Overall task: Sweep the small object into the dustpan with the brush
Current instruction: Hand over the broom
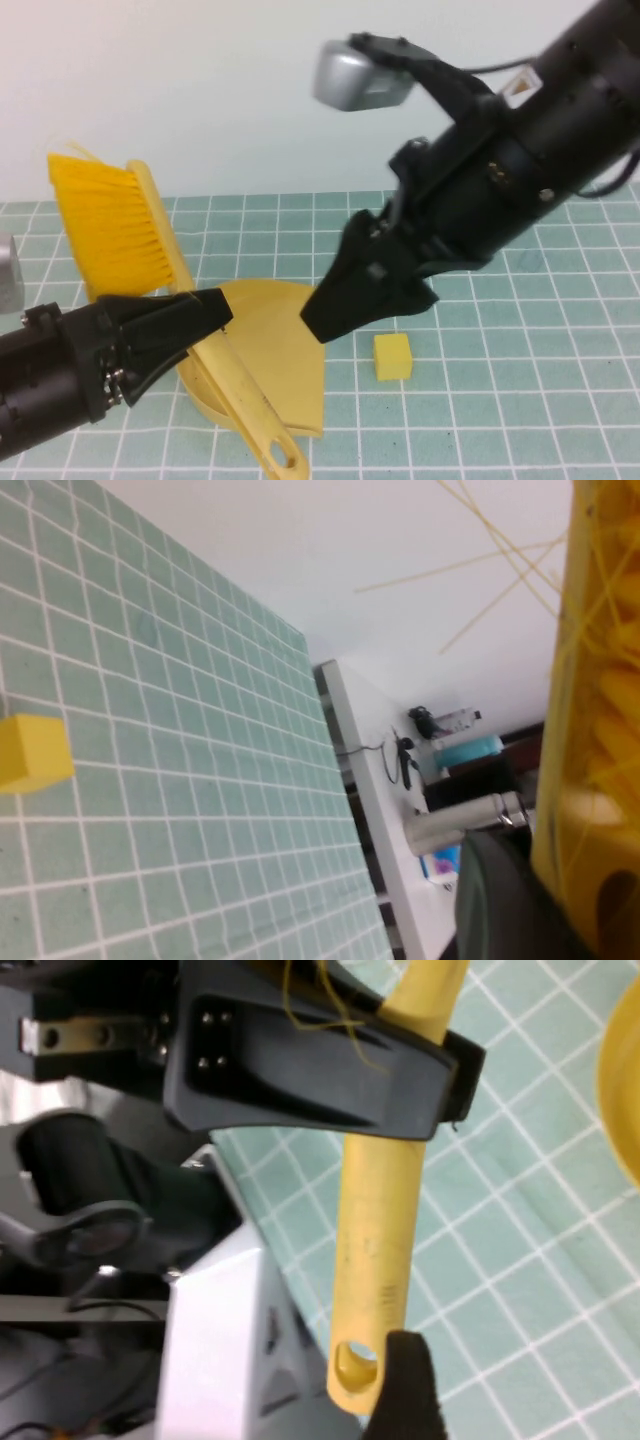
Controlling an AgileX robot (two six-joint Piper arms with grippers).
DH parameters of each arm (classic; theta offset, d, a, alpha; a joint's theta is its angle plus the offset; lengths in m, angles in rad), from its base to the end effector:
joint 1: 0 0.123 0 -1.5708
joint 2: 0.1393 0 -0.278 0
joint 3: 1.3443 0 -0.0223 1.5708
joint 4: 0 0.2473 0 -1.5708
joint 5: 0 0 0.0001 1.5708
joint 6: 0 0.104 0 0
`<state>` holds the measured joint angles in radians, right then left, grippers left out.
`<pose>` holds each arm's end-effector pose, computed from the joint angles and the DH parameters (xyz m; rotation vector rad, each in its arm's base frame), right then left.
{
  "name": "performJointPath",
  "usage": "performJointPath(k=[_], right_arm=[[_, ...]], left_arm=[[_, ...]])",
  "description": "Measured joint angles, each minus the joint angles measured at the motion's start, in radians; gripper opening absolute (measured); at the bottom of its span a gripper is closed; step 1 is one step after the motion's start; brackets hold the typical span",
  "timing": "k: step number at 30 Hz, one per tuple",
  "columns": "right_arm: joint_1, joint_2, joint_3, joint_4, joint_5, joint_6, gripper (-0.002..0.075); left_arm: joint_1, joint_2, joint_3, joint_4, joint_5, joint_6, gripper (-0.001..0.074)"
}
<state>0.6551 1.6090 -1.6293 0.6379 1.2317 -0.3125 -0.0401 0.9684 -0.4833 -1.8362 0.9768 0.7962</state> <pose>0.2303 0.2506 0.3707 -1.1427 2.3979 0.9825 0.1713 -0.0902 0.2948 -0.2638 1.8615 -1.6547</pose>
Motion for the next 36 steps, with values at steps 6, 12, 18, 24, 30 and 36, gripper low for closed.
performJointPath(k=[6, 12, 18, 24, 30, 36], right_arm=[[-0.118, -0.004, 0.224, 0.296, -0.004, -0.215, 0.0507], [-0.143, 0.000, 0.485, 0.640, -0.025, -0.467, 0.0507], [-0.122, 0.003, 0.594, 0.820, -0.042, -0.598, 0.0507], [-0.068, 0.009, 0.599, 0.866, -0.047, -0.639, 0.0507], [-0.031, 0.033, 0.600, 0.912, -0.051, -0.674, 0.0507], [0.028, 0.053, 0.602, 0.934, -0.057, -0.700, 0.0495]], left_arm=[[0.000, 0.000, 0.000, 0.000, 0.034, -0.022, 0.0000], [0.000, 0.000, 0.000, 0.000, 0.060, -0.035, 0.0000], [0.000, 0.000, 0.000, 0.000, 0.087, -0.037, 0.0000], [0.000, 0.000, 0.000, 0.000, 0.108, -0.054, 0.0000], [0.000, 0.000, 0.000, 0.000, 0.146, -0.064, 0.0000], [0.000, 0.000, 0.000, 0.000, 0.146, -0.068, 0.0000]])
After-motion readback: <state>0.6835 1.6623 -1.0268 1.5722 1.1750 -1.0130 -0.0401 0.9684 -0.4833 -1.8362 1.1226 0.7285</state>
